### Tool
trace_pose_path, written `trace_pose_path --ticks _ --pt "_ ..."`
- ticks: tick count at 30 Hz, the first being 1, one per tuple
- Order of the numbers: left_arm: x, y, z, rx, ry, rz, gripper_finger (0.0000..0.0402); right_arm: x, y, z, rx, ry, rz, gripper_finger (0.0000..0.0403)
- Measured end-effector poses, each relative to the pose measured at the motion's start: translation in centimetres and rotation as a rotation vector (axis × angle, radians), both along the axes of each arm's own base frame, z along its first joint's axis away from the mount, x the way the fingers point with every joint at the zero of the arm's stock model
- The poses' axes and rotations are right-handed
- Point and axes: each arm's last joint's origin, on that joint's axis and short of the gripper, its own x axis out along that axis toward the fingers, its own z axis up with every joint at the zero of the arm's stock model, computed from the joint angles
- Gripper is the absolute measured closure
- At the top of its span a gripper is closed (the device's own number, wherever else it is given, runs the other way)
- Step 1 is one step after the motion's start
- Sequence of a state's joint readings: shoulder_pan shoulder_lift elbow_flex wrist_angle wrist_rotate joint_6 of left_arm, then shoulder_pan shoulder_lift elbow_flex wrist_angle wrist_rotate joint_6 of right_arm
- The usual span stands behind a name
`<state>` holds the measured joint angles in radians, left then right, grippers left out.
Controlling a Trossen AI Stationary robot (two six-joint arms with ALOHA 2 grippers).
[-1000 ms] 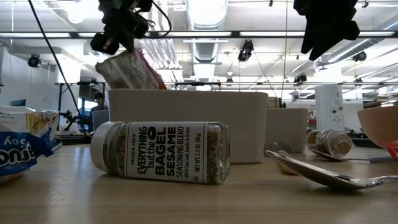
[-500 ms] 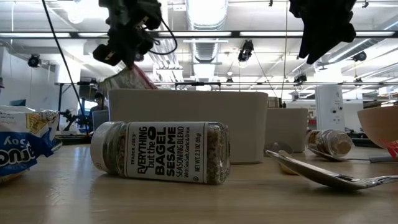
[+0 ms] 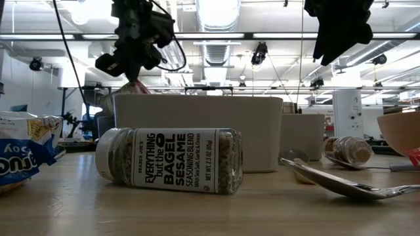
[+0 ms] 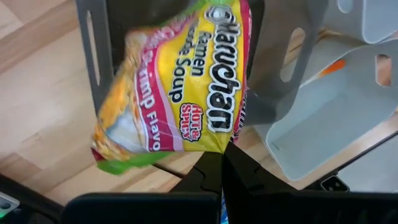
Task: Pick & Place Food Item
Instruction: Put the green noodle pack into the black bin
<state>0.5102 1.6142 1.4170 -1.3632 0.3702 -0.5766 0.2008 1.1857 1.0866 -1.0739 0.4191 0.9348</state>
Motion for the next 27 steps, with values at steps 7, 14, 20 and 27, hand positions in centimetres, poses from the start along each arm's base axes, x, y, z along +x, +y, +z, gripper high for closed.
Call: trace_pose_path --ticks 7,14,20,27 --pt "0.6 0.6 -1.3 -0.02 0.042 0.001 0.0401 0.1 0.0 0.0 0.0 -0.006 0.003 0.0203" --pt "0.5 1.2 -1.6 -0.013 0.058 0.024 0.0401 0.1 0.0 0.0 0.0 -0.007 0.004 0.0203" --pt "0.0 2.2 -1.6 0.012 0.071 0.06 0.0401 0.7 0.2 0.3 -0.008 -0.062 0.064 0.0203" --pt "-0.3 2.8 -1.7 0.081 0.107 0.075 0.0401 2.4 0.6 1.5 -0.027 -0.233 0.182 0.0203"
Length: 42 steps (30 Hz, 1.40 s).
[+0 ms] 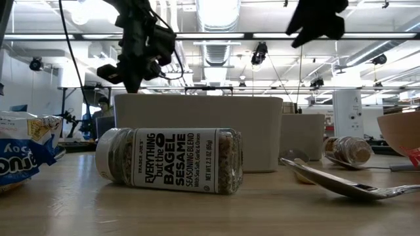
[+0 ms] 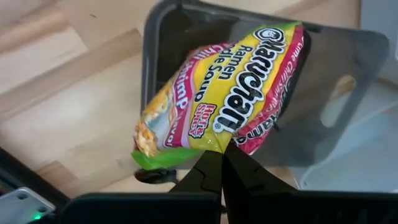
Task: Pick & Place Food Item
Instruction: Put the green noodle pack into the black bin
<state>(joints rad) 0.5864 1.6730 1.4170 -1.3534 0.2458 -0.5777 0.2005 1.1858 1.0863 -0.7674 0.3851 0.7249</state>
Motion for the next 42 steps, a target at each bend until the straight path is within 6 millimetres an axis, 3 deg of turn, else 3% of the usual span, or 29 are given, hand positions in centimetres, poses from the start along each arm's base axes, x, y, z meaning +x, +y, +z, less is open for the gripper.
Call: trace_pose_path --ticks 12,24,42 --pt "0.0 0.4 -0.1 0.089 0.018 -0.027 0.0401 0.1 0.0 0.1 -0.011 -0.011 0.015 0.0203" --pt "-0.5 0.1 -2.1 0.064 0.064 -0.035 0.0401 0.1 0.0 0.1 -0.011 -0.012 0.015 0.0203" --pt "-0.3 0.4 -2.2 0.144 0.063 -0.115 0.0401 0.1 0.0 0.2 -0.008 -0.015 0.013 0.0203"
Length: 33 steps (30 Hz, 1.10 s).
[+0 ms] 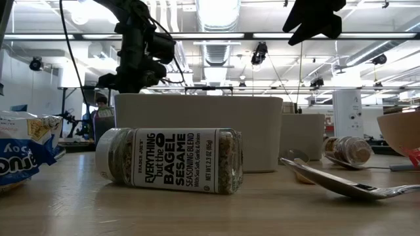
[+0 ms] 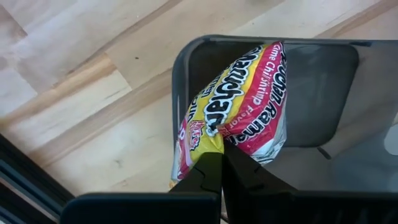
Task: Pick & Place Food Item
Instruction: Put the green noodle pack into the black bin
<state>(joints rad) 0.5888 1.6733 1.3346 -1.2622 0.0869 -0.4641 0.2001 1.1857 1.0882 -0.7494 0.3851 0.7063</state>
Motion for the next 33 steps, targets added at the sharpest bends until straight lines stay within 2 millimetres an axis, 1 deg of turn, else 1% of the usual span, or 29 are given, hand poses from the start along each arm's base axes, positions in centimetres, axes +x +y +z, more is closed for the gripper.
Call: trace_pose_path --ticks 5,14,18,22,33 --pt "0.03 0.08 -0.01 0.019 0.001 -0.038 0.0388 -0.01 0.0 0.0 0.0 0.0 0.0 0.0203" --pt "0.2 0.19 -0.01 0.033 -0.017 -0.057 0.0318 0.0 0.0 0.0 0.0 0.0 0.0 0.0203" --pt "0.25 0.24 -0.01 0.037 -0.023 -0.057 0.0298 0.0 0.0 0.0 0.0 0.0 0.0 0.0203" --pt "0.26 0.23 -0.01 0.037 -0.024 -0.071 0.0291 0.0 0.0 -0.01 0.0 0.001 0.0 0.0203" --pt "0.3 0.26 0.21 0.042 -0.035 -0.151 0.029 0.0 0.0 -0.01 0.0 0.001 0.0 0.0203"
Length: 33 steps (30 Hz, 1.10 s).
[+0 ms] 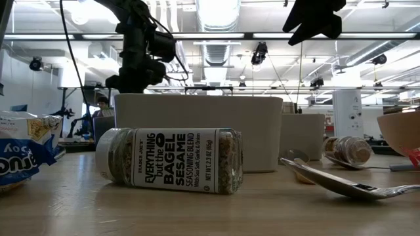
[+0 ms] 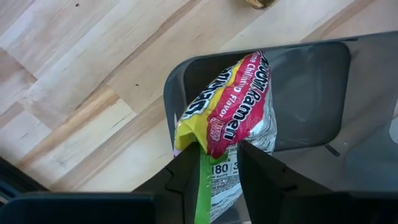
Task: Pick & Place Food Item
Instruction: Put the green noodle pack into the black bin, then put the black spoon into the bottom gray bin
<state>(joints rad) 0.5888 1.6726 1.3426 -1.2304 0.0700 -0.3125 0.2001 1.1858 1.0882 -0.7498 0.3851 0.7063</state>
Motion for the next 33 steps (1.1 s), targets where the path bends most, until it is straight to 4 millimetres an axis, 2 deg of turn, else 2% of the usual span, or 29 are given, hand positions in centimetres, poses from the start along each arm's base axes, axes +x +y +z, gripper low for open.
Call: trace_pose_path --ticks 7,10,16,21,25,28,33 --pt "0.0 0.0 0.0 0.001 -0.002 -0.029 0.0288 0.0 0.0 0.0 0.0 0.0 0.0 0.0203" --pt "0.1 0.1 0.6 0.005 -0.007 -0.029 0.0275 0.0 0.0 0.0 0.0 0.0 0.0 0.0203" --pt "0.2 0.3 2.8 0.015 -0.022 -0.025 0.0214 0.0 0.0 0.0 0.0 0.0 -0.001 0.0203" --pt "0.0 0.1 3.9 0.003 -0.014 -0.025 0.0161 0.0 -0.2 0.0 0.0 -0.001 -0.007 0.0203" --pt "-0.5 -0.4 4.1 -0.088 0.016 -0.022 0.0137 0.1 -0.3 0.0 -0.002 0.0 -0.012 0.0203" --pt "-1.0 -1.1 4.4 -0.151 0.048 0.0 0.0133 0.1 -0.8 0.0 -0.004 -0.003 -0.028 0.0203" --pt "-1.6 -2.8 6.1 -0.106 0.022 0.036 0.0133 0.5 -2.0 0.3 0.003 -0.039 -0.083 0.0203"
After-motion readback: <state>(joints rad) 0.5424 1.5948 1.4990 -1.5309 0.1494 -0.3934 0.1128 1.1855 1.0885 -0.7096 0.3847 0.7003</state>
